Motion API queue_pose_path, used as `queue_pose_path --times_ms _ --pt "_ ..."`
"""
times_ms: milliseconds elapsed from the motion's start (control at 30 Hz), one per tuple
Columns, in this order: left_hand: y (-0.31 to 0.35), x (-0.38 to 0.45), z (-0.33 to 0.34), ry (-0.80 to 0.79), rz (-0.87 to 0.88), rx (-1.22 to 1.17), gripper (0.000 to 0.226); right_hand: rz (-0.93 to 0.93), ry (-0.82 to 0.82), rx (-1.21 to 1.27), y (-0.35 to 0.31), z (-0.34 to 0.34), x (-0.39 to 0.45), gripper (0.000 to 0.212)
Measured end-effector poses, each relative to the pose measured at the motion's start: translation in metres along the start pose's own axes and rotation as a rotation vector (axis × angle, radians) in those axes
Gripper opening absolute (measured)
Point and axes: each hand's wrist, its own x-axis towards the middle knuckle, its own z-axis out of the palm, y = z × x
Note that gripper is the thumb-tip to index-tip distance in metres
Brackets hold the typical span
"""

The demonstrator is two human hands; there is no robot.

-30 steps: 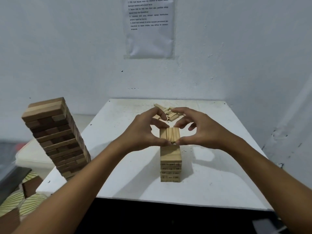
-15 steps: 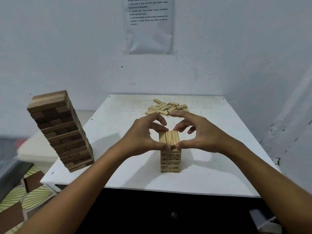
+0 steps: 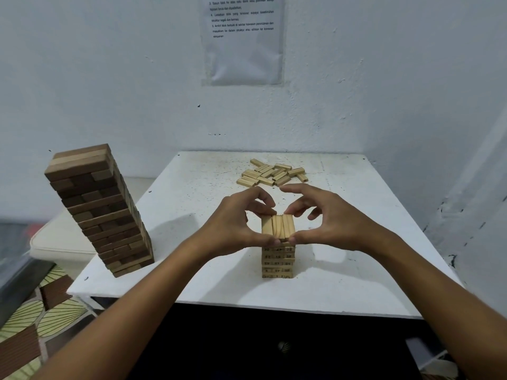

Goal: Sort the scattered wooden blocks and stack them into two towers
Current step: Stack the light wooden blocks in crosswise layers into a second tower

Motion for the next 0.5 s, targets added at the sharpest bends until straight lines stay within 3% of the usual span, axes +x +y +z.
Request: queue_pose_path --times_ms 500 --pt "-0.0054 0.0000 0.0014 0.003 0.015 -0.033 0.053 -0.007 0.005 0.006 0.0027 0.0012 -0.0013 0.081"
